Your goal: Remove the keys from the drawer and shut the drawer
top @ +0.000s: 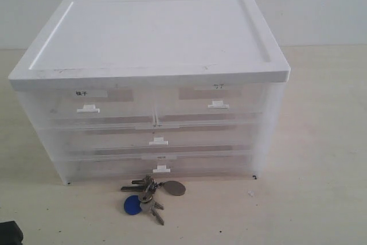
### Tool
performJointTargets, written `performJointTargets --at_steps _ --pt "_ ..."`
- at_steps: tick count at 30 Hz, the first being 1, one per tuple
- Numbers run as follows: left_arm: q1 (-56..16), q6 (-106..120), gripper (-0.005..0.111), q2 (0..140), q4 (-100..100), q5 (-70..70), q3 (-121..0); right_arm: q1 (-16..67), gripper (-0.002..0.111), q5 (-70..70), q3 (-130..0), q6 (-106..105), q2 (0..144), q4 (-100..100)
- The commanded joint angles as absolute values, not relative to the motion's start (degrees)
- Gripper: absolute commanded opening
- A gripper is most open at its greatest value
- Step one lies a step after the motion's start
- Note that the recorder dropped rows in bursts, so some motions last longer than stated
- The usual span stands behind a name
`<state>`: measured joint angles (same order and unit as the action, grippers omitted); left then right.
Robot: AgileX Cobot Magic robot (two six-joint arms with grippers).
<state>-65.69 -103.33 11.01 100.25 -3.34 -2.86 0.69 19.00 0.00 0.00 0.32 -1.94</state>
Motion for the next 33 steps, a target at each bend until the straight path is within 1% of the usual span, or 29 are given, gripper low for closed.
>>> performJointTargets --at_steps 1,4,5,9,17,20,22,25,26,28,33 --pt "-66.0 -103.9 0.004 10.8 99.9 -2.8 -2.5 0.6 0.000 18.7 0.0 0.0 0.0 -1.9" --pt "-66.0 -103.8 0.004 10.8 99.9 -2.8 -2.5 0.6 0.000 18.7 0.0 0.0 0.0 -1.9" --pt "-66.0 -103.8 0.004 10.8 97.1 -2.9 -2.5 0.6 0.000 18.7 0.0 0.0 0.0 -1.9" --pt "-66.0 -103.8 0.004 10.6 63.7 -3.1 -2.4 0.6 0.000 18.7 0.0 0.0 0.0 -1.9" --pt "-65.9 -101.3 0.004 8.6 20.8 -3.2 -2.1 0.6 0.000 18.8 0.0 0.0 0.0 -1.9" --pt "-65.7 -100.0 0.004 7.2 7.5 -3.1 -0.4 0.6 0.000 18.8 0.0 0.0 0.0 -1.9" --pt "-64.8 -100.0 0.004 6.1 3.4 -3.0 0.0 0.6 0.000 18.8 0.0 0.0 0.0 -1.9" --pt "-61.5 -98.0 0.004 4.8 3.6 -11.2 0.0 0.6 0.000 18.8 0.0 0.0 0.0 -1.9" --pt "-59.4 -96.3 0.004 4.4 3.2 -13.8 0.0 0.6 0.000 18.8 0.0 0.0 0.0 -1.9" --pt "-55.6 -93.1 0.004 3.8 1.1 -16.2 0.0 0.6 0.000 18.8 0.0 0.0 0.0 -1.9" --pt "-43.6 -84.0 0.004 2.5 -3.6 -16.3 0.0 0.6 0.000 18.7 0.0 0.0 0.0 -1.9"
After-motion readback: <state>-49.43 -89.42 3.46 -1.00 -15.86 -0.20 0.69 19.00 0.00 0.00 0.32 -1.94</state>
